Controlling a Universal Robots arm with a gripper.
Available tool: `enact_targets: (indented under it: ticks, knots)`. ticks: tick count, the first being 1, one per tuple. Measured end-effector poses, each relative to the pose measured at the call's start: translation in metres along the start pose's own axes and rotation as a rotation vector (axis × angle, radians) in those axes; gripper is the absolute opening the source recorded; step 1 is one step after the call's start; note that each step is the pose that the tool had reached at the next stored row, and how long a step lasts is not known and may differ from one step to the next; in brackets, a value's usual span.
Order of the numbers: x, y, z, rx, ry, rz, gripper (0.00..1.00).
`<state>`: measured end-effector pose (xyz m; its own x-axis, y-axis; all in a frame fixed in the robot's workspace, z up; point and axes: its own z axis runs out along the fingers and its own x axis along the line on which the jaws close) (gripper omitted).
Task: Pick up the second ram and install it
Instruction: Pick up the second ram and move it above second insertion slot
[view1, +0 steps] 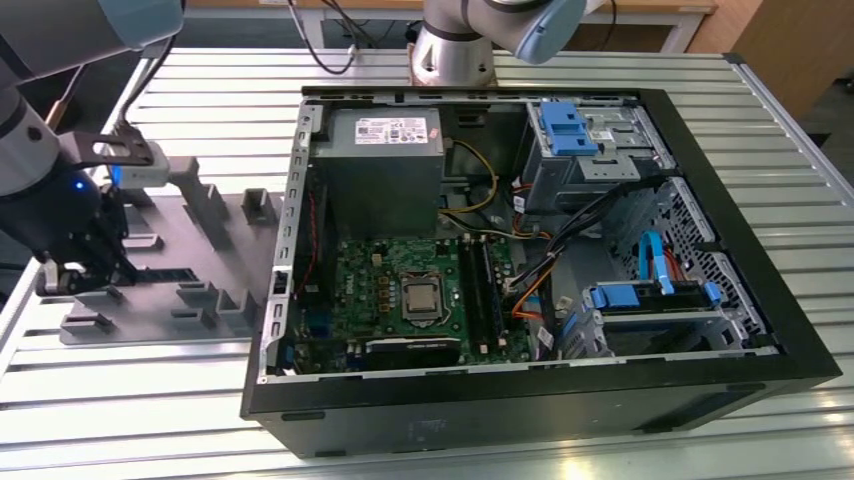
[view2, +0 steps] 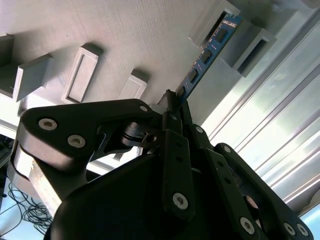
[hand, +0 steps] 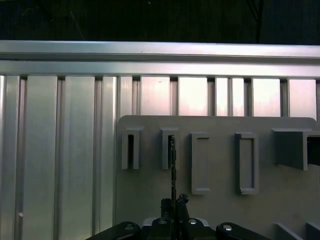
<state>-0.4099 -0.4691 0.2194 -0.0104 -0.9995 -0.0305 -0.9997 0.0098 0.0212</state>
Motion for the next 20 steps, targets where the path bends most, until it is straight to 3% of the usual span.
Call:
enact_targets:
  ticks: [20]
  knots:
    - [-0.0004, 0.0001, -0.0057, 0.0001, 0.0000, 0.000, 0.14]
